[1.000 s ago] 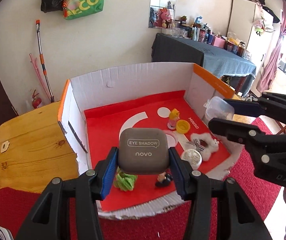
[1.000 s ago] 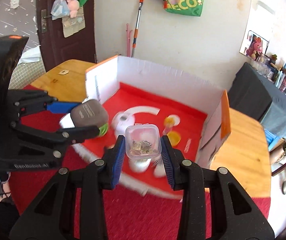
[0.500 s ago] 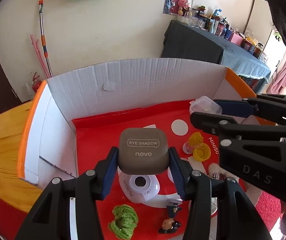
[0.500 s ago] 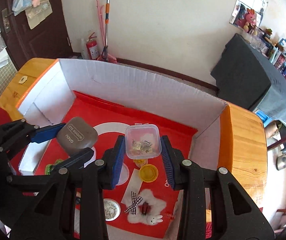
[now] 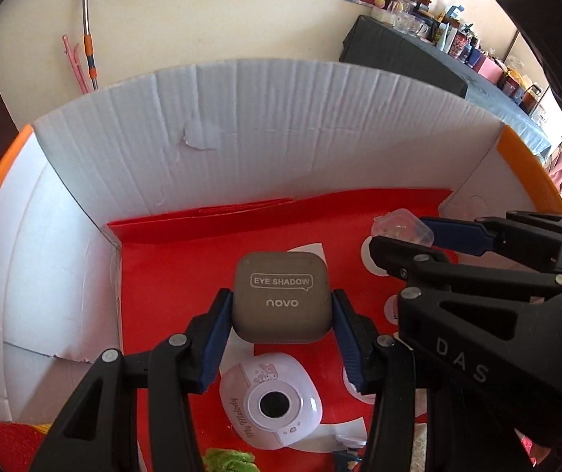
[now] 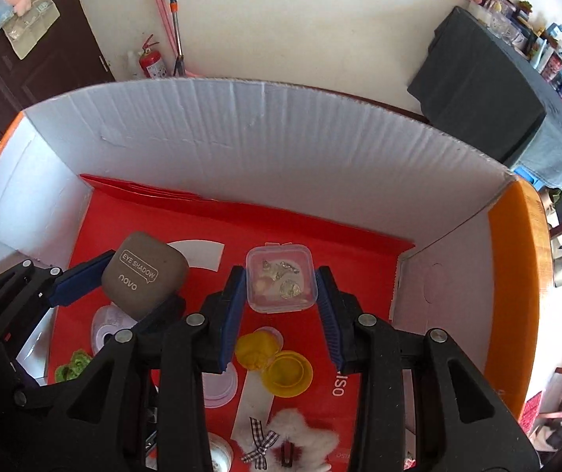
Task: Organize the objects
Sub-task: 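Carry the eye shadow case into the box while the right tool carries the trinket box inside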
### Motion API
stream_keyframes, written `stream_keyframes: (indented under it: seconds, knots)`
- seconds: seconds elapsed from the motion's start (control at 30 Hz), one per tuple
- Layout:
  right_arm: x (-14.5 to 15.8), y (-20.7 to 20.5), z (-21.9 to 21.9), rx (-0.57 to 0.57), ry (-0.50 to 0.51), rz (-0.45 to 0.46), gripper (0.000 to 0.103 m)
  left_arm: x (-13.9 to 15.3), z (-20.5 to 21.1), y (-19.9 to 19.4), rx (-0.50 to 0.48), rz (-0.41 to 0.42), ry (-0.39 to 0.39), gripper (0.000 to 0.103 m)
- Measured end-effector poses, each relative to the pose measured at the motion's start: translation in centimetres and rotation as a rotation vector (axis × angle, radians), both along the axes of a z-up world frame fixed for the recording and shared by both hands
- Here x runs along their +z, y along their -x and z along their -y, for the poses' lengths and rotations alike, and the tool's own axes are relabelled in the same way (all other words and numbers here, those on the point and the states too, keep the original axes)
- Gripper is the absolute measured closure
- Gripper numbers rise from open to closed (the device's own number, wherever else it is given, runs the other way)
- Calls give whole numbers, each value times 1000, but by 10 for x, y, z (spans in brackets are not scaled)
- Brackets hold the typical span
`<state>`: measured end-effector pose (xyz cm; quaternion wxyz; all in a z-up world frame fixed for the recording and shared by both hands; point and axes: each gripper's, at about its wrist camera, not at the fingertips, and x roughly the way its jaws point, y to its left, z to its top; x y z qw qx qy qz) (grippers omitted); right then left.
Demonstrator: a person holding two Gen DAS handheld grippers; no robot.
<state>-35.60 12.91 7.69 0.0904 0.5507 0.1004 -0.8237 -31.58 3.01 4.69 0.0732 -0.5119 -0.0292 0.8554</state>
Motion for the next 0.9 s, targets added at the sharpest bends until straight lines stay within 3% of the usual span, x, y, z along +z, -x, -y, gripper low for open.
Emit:
stream_keyframes:
  seconds: [0.33, 0.9]
  knots:
    - [-15, 7, -5, -17, -24, 42, 69, -6, 4, 0, -4, 24, -1, 51]
    - [-12, 2, -9, -14, -29, 37, 68, -5, 6, -5, -10, 17, 18, 50]
